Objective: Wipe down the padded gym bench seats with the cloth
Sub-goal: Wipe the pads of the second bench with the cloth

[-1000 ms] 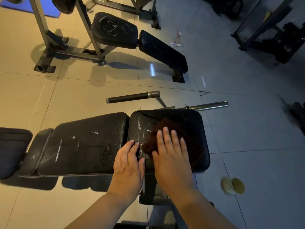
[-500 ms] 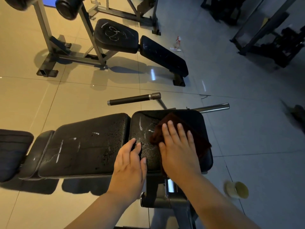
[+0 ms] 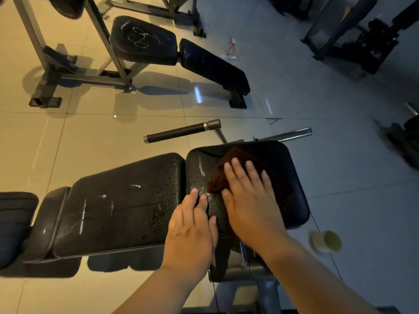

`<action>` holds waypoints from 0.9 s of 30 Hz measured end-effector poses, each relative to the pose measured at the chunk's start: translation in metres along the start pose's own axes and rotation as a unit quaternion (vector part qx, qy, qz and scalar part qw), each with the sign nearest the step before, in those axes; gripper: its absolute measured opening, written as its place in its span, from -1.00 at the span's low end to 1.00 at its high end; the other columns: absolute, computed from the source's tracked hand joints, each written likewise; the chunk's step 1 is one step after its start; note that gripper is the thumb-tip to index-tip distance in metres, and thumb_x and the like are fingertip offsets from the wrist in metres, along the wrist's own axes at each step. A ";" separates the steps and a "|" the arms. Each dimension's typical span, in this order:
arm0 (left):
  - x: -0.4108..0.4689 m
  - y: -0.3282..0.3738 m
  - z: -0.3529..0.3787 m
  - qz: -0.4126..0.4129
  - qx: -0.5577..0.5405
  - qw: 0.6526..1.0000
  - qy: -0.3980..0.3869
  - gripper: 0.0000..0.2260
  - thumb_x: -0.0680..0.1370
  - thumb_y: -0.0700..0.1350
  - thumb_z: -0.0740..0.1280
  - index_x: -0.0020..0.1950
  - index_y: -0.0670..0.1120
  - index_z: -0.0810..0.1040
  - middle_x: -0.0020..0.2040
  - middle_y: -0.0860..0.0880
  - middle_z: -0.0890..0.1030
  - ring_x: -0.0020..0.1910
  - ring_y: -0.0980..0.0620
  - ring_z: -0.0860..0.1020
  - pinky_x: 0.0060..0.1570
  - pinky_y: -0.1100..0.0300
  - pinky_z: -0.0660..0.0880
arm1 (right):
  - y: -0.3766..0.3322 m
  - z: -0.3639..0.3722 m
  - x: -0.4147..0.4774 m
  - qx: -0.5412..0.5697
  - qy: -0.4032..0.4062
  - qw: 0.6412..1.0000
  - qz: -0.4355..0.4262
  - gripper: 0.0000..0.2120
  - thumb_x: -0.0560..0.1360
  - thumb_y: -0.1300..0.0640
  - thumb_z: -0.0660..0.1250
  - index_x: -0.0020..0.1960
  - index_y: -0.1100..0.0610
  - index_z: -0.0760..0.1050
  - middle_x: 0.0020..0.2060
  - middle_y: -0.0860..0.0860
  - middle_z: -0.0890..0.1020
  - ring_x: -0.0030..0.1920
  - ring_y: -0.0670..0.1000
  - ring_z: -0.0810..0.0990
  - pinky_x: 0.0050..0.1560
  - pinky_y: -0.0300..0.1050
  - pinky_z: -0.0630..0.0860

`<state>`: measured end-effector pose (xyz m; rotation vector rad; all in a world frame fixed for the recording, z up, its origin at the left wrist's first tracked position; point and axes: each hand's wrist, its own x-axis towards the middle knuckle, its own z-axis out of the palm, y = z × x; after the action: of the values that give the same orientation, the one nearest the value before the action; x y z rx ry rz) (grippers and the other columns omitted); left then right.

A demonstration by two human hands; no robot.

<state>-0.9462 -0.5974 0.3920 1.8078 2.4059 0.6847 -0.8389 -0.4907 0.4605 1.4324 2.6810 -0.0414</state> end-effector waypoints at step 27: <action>0.017 -0.016 0.028 0.065 -0.003 0.972 0.226 -0.62 0.44 0.03 0.19 0.01 -0.16 0.68 0.03 -0.15 0.63 -0.08 -0.17 0.55 0.00 -0.06 0.37 | 0.032 -0.012 0.050 -0.040 0.011 0.999 -0.007 -0.48 0.69 -0.19 -0.13 0.60 -0.22 -0.22 0.59 -0.23 -0.20 0.55 -0.19 -0.29 0.52 -0.09 -0.34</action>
<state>-0.9579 -0.5761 0.3642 2.0022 2.5470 1.2354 -0.8403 -0.4306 0.4685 1.3980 2.6769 0.0808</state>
